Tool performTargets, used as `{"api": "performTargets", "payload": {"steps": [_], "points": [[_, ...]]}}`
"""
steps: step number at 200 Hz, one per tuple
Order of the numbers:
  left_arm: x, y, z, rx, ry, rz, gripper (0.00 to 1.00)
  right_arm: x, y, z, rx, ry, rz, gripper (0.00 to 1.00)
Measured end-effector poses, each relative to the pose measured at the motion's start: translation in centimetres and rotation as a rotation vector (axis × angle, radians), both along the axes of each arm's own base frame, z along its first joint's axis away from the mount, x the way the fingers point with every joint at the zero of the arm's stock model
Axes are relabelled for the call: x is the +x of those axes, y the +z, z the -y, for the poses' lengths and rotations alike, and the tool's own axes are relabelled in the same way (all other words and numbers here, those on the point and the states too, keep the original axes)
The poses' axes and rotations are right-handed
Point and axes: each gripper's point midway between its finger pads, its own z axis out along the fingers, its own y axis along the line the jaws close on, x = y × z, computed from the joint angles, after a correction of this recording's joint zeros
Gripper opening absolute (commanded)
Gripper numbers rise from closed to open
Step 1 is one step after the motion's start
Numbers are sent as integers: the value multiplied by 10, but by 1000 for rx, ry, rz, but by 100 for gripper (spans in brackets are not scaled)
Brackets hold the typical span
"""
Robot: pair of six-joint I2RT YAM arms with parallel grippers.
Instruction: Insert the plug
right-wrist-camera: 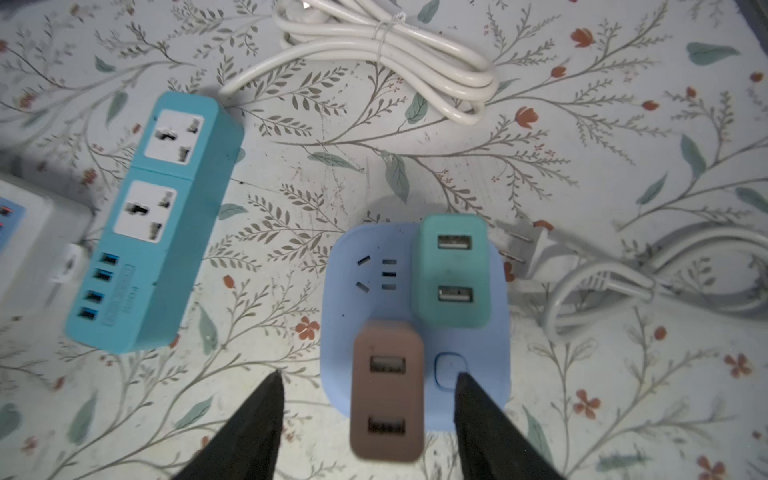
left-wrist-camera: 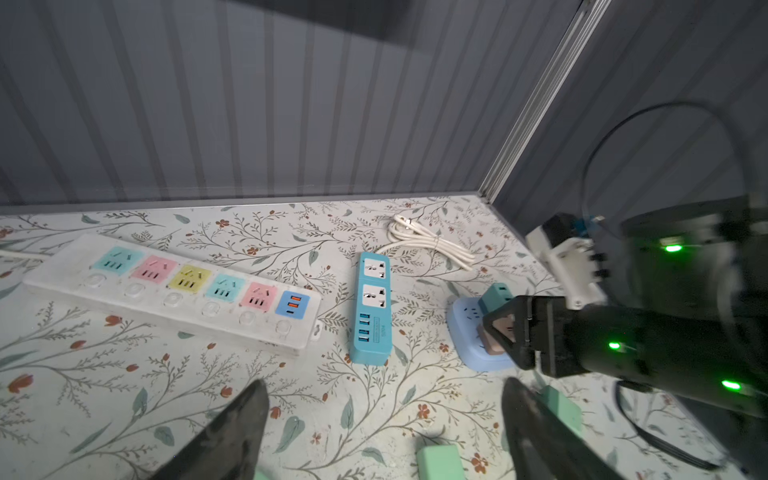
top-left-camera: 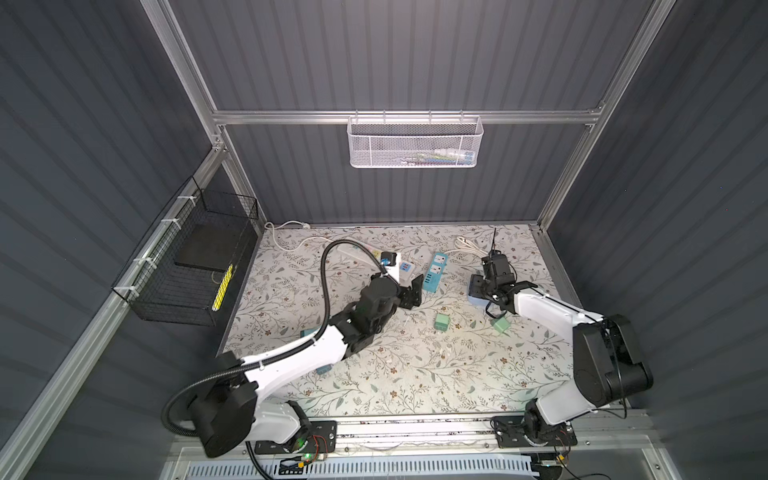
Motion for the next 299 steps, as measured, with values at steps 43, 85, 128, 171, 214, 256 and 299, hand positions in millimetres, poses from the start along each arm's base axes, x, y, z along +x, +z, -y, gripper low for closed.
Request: {"api": "performTargets", "payload": {"steps": [43, 85, 128, 171, 214, 256, 299], "points": [[47, -43, 59, 224, -27, -102, 95, -22, 70, -1, 69, 22, 141, 84], [87, -103, 97, 397, -73, -204, 94, -56, 78, 3, 98, 47, 157, 86], [108, -154, 103, 504, -109, -317, 93, -86, 61, 6, 107, 75, 133, 79], [107, -190, 98, 546, -148, -411, 88, -92, 64, -3, 174, 91, 136, 79], [102, -198, 106, 536, -200, -420, 79, -94, 66, -8, 211, 105, 135, 77], [101, -204, 107, 536, -216, -411, 63, -96, 68, -10, 226, 113, 139, 73], [94, -218, 99, 538, -205, -430, 51, -97, 68, -12, 237, 117, 133, 72]]}}
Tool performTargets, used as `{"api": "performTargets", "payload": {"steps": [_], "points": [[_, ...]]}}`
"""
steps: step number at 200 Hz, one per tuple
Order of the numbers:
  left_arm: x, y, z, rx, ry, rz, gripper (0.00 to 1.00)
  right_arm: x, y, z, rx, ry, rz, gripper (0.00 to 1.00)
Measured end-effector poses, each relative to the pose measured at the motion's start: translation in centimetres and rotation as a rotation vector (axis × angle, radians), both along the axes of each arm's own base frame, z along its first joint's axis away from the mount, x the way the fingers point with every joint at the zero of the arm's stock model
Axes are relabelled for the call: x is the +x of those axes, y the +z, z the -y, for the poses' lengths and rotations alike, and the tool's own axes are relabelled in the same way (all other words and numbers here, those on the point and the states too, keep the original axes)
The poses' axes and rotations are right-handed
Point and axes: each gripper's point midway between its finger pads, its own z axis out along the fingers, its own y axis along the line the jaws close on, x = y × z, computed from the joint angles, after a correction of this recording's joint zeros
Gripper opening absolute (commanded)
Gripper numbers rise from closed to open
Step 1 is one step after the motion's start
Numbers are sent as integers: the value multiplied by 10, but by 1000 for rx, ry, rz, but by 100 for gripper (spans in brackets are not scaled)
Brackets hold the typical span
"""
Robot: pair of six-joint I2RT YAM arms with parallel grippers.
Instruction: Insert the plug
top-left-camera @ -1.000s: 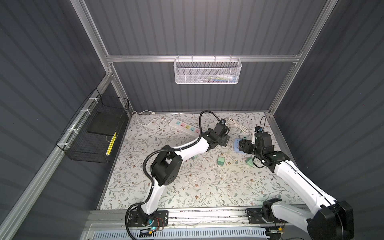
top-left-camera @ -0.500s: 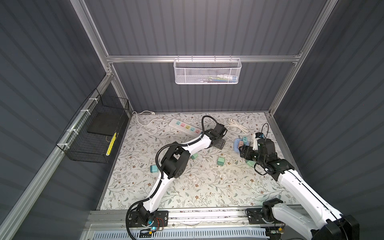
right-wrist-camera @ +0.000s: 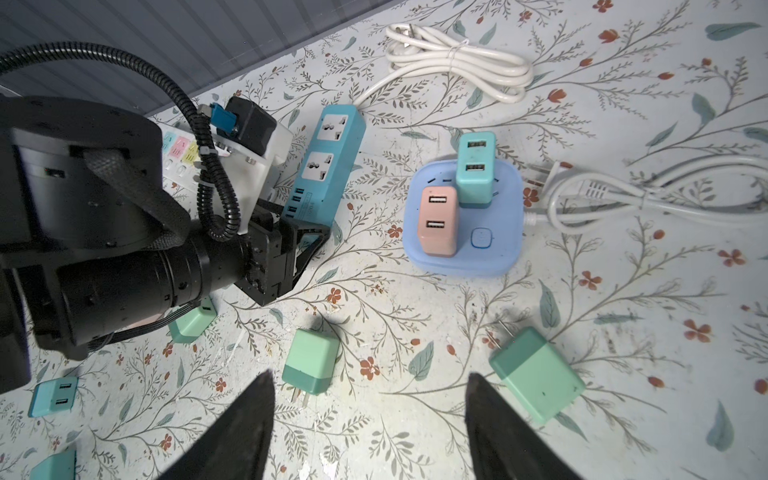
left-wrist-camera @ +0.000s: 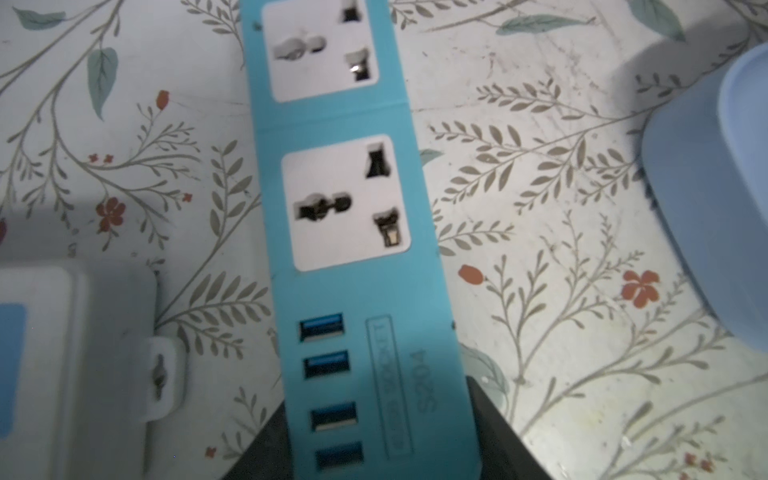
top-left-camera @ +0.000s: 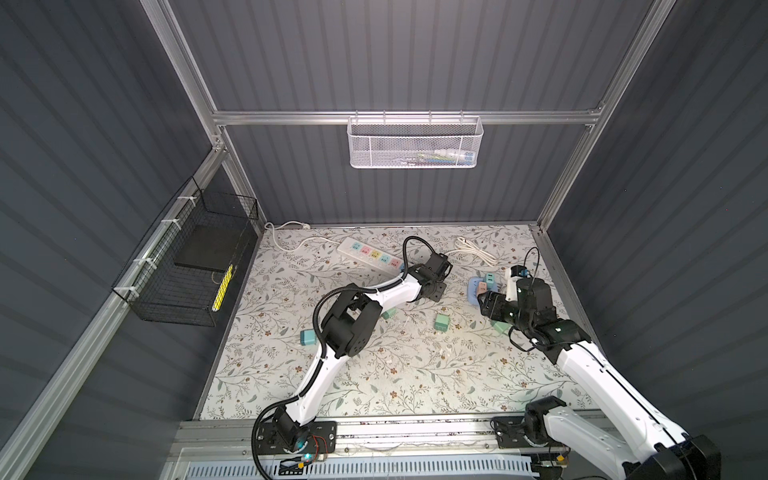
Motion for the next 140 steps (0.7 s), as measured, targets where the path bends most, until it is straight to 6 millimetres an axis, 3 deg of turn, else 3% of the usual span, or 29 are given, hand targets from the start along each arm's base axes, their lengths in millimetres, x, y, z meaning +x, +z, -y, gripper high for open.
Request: {"api": "performTargets", "payload": {"steps": [21, 67, 93, 140], "points": [[-10, -1, -5, -19, 6, -20, 47, 0, 0, 0, 1, 1, 1, 71], [-52, -1, -18, -55, 54, -54, 35, -3, 0, -1, 4, 5, 6, 71], [-80, -2, -19, -92, 118, -72, 36, -7, -5, 0, 8, 1, -3, 70], [-135, -3, -25, -128, 257, -61, 47, -16, -9, -1, 17, 5, -4, 72]]}}
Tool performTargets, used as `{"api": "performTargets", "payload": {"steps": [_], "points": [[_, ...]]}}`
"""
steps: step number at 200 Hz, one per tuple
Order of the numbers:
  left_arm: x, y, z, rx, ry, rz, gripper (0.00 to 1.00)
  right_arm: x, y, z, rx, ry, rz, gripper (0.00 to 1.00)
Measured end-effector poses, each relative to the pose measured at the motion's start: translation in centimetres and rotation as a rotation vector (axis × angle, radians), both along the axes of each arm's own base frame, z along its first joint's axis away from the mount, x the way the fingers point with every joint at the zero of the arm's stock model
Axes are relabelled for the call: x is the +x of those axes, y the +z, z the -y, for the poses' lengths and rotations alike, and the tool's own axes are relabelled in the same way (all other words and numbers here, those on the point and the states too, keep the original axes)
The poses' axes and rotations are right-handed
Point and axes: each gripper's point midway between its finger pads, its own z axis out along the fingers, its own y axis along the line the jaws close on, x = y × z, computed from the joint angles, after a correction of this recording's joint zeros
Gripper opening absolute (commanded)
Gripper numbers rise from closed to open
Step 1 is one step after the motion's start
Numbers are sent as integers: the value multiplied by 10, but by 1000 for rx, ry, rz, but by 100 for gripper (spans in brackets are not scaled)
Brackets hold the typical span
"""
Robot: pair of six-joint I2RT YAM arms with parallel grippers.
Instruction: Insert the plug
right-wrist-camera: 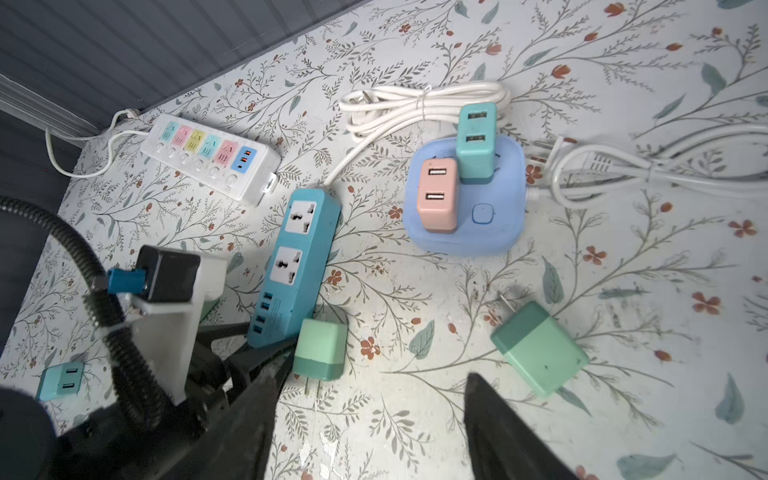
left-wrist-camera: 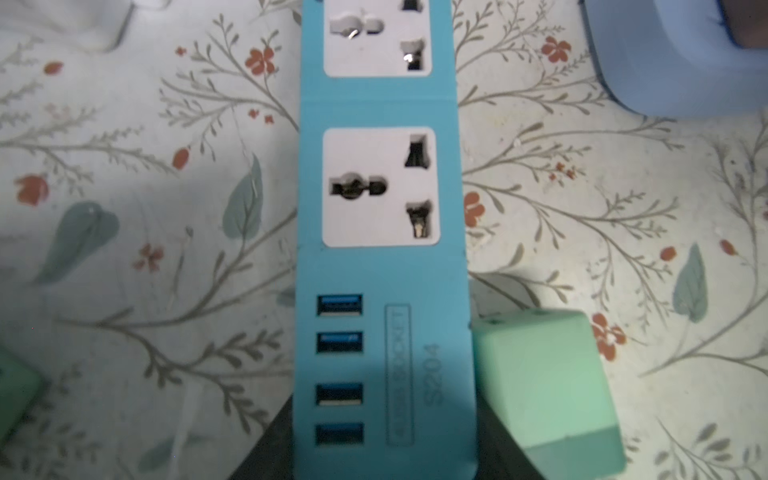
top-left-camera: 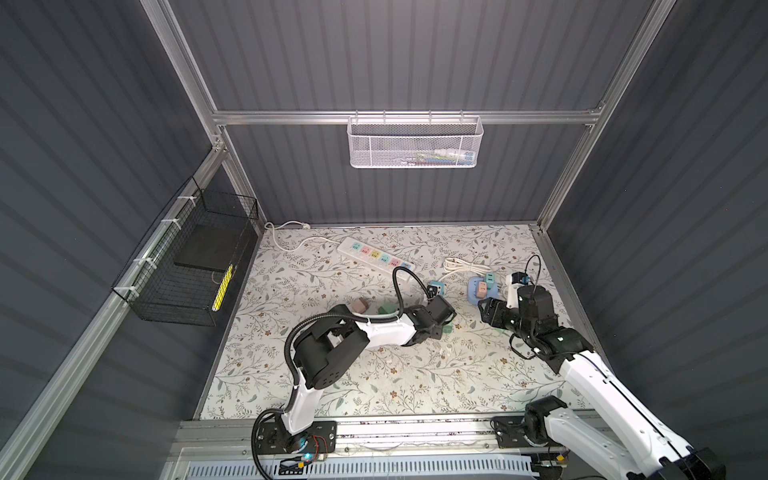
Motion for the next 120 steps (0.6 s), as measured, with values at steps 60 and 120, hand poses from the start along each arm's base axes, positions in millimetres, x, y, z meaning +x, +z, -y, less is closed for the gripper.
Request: {"api": "performTargets", "payload": {"steps": [60, 120], "points": [[-32, 11, 18, -33, 6, 17, 76, -2, -16, -3, -13, 11, -48, 73], [-13, 128, -17, -156, 37, 169, 85, 16, -68, -41, -116, 152, -253, 65]]}}
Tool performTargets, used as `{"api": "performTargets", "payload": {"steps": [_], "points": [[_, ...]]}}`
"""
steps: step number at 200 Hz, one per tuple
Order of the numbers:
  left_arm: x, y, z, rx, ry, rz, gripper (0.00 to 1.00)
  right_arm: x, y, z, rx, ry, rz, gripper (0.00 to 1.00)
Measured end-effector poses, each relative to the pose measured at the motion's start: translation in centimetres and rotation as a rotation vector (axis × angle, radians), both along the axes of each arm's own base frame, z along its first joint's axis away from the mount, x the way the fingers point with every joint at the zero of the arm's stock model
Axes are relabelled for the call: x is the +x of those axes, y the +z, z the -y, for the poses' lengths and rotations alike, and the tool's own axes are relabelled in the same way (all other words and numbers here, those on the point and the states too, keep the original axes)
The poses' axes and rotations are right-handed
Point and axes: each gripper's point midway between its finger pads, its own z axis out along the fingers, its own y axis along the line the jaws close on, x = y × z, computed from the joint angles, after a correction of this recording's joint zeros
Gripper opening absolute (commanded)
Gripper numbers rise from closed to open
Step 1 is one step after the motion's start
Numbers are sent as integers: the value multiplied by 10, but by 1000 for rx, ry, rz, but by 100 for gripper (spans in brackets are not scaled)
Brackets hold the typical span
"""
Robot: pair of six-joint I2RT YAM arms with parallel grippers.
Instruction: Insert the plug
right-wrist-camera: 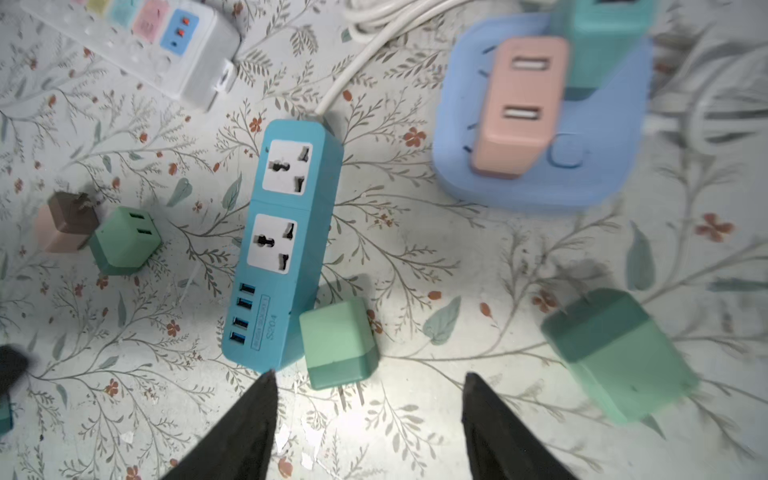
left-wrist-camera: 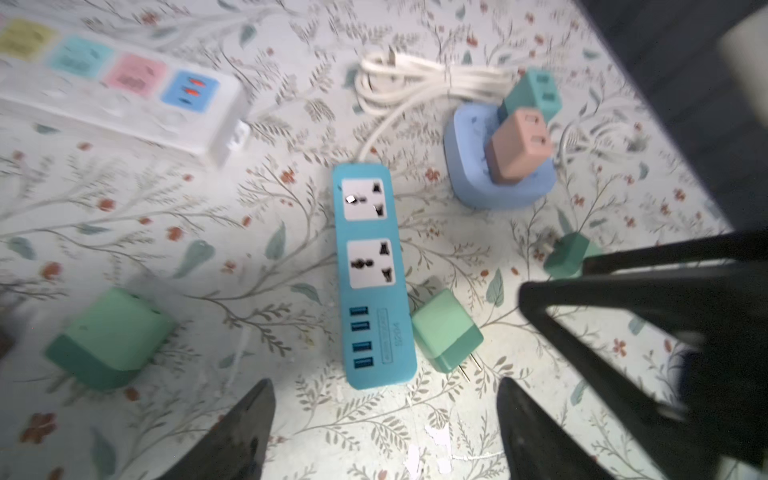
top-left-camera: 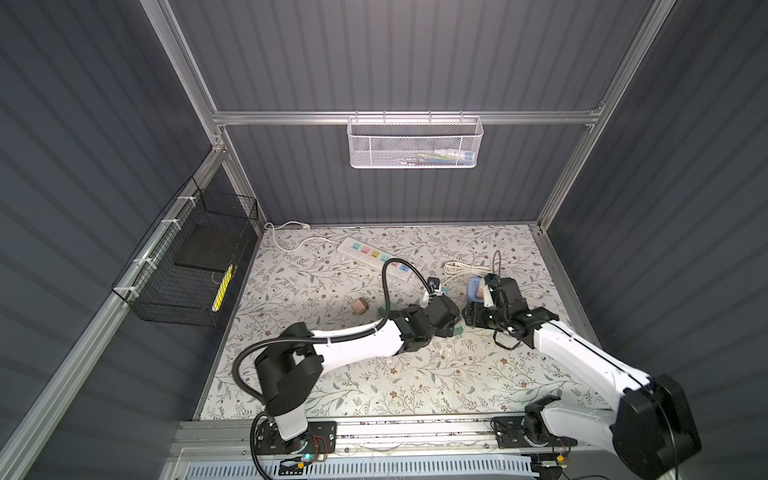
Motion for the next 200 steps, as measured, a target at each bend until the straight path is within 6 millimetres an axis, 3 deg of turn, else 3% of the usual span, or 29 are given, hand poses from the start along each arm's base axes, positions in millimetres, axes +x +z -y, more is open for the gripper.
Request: {"api": "performTargets", "payload": {"steps": [28, 40, 54, 90, 148, 200], "points": [[31, 34, -79, -53, 144, 43, 89, 9, -20, -19, -44, 97, -57, 63], [41, 37, -113, -45, 223, 65, 91, 11, -26, -25, -53, 127, -74, 60], [39, 35, -132, -27, 255, 74, 92, 14, -33, -32, -62, 163, -96, 57], [29, 18, -142, 19, 248, 51, 92, 9, -49, -46, -81, 226, -139, 56], [29, 18, -142, 27, 241, 55, 93, 6, -54, -47, -99, 227, -149, 50], [30, 18, -142, 26, 239, 56, 93, 2, -54, -45, -109, 217, -172, 57]]}}
